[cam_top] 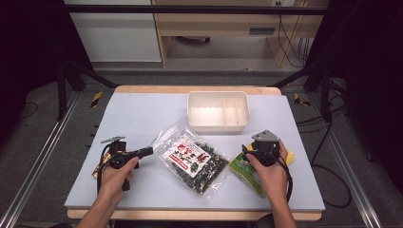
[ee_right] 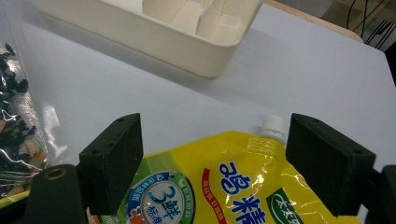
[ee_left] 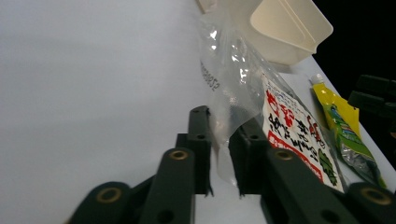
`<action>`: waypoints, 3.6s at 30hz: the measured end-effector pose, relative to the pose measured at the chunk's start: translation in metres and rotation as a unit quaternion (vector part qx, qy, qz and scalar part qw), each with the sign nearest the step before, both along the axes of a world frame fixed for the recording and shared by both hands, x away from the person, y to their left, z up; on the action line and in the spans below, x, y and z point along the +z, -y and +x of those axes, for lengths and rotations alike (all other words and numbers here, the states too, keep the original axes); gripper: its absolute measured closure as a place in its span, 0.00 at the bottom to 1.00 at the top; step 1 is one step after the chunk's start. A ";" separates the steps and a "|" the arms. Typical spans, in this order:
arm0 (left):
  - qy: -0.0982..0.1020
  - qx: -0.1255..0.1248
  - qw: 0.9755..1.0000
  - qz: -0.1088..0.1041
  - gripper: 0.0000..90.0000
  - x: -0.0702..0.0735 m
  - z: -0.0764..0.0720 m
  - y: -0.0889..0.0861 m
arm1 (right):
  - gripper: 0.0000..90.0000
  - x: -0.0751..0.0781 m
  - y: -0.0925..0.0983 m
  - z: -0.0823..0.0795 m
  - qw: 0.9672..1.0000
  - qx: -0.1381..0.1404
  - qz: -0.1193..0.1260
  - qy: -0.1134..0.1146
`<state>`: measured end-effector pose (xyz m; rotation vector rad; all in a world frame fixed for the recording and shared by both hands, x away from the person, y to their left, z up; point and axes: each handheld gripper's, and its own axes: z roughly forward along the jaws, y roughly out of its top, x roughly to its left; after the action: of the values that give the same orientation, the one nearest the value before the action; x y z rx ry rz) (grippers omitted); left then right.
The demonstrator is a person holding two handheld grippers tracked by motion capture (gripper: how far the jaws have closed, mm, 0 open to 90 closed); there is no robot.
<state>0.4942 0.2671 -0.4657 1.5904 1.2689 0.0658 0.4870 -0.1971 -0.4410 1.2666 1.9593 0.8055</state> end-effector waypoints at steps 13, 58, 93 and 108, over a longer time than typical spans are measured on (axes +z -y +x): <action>0.050 -0.013 0.998 0.034 0.99 0.030 -0.009 -0.008 | 0.22 0.017 -0.022 -0.005 0.999 0.034 0.005 0.025; 0.184 -0.191 0.948 0.176 0.99 0.195 0.020 0.063 | 0.24 0.191 -0.089 0.016 0.951 0.305 -0.053 0.002; 0.227 -0.243 0.918 0.219 0.99 0.219 0.010 0.094 | 0.56 0.182 -0.110 0.046 0.897 0.428 -0.082 -0.075; 0.226 -0.236 0.920 0.217 0.98 0.214 0.015 0.093 | 0.90 0.178 -0.110 0.035 0.888 0.442 -0.068 -0.108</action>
<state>0.5089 0.1745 -0.2521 2.0740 0.5069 0.4092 0.5221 -0.0867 -0.2626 0.3223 2.7528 0.9283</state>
